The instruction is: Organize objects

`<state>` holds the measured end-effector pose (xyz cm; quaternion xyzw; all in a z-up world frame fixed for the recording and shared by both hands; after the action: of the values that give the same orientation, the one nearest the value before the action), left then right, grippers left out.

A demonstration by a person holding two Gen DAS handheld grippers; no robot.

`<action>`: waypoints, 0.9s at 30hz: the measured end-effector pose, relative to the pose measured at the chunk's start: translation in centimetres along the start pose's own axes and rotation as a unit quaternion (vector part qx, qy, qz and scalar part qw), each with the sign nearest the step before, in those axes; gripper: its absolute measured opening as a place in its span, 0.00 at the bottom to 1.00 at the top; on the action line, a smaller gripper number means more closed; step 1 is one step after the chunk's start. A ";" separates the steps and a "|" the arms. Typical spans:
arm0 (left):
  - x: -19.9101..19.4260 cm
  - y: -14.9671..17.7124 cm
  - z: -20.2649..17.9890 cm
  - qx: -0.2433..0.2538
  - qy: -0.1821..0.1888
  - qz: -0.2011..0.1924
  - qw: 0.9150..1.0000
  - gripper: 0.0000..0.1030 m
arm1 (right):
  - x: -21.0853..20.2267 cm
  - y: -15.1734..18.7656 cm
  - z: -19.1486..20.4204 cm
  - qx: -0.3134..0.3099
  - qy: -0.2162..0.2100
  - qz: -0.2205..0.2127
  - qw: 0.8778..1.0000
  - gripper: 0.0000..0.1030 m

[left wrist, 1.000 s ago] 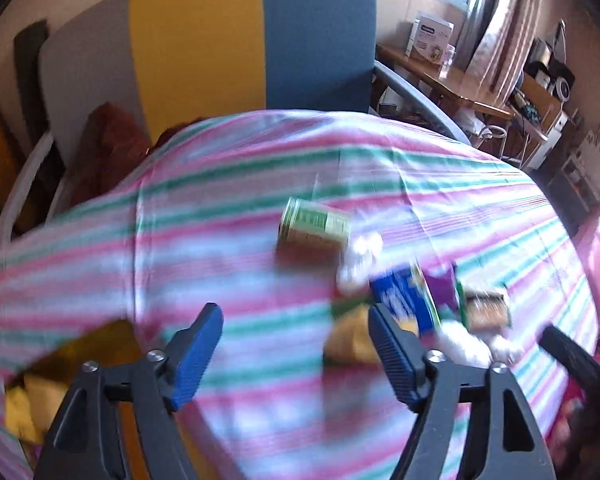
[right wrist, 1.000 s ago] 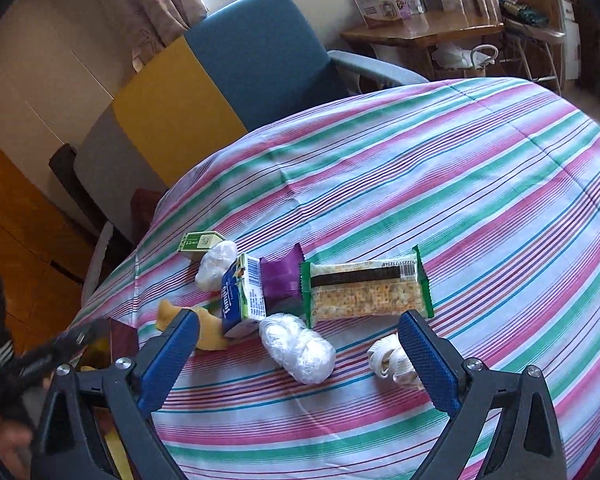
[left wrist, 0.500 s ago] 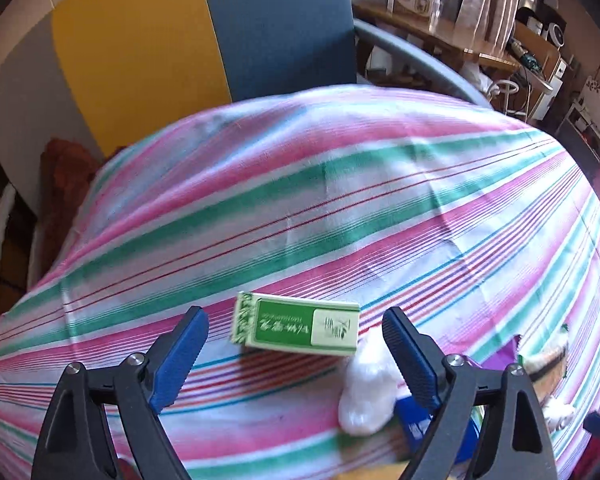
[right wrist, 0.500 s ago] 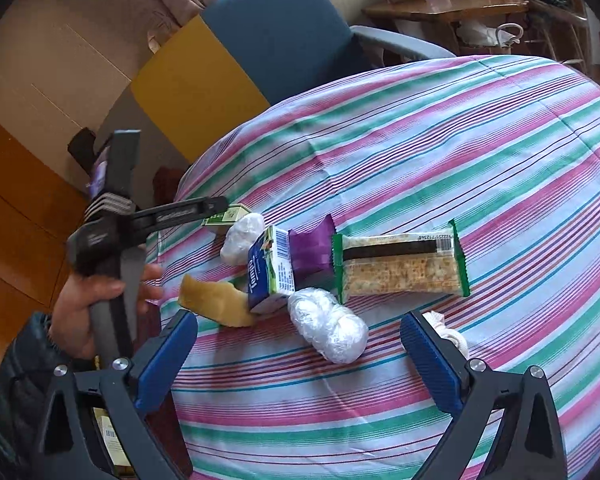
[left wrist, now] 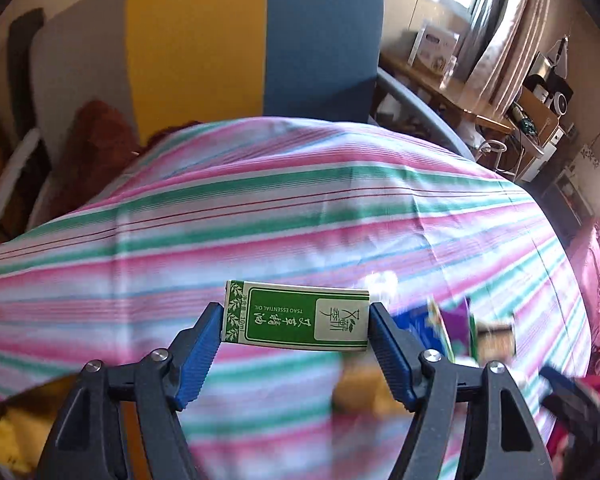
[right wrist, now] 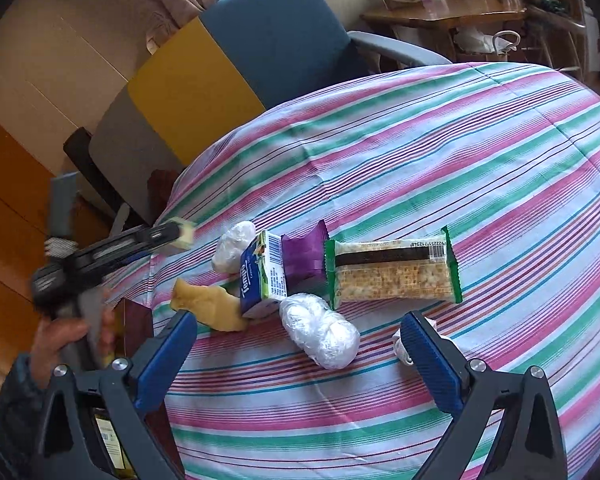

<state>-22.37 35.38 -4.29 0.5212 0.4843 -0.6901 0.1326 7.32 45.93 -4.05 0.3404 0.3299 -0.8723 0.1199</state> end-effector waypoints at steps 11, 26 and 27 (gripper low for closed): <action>-11.5 10.1 6.3 -0.027 -0.003 -0.068 0.997 0.71 | 0.7 -0.8 2.6 -0.046 -0.004 0.004 0.999 0.77; -15.8 19.3 18.5 -0.176 -0.028 -0.054 0.983 0.71 | 17.7 -5.4 9.9 -0.171 0.076 0.163 0.969 0.72; -15.8 19.7 19.0 -0.183 -0.033 -0.053 0.981 0.71 | 18.6 -5.0 9.9 -0.177 0.084 0.169 0.966 0.70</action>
<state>-13.37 5.15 -1.57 0.4387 0.6248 -0.6123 0.2054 -13.71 43.45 -8.61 0.4362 0.4259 -0.7353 0.2961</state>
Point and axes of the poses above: each gripper's, at about its wrist camera, not at the fingertips, and x roughly the way its jaws point, z to its left, y to its underside, the point moved 3 cm from there along x, roughly the way its jaws point, and after that the axes turned 7 degrees about -y, right-handed, at the moved point
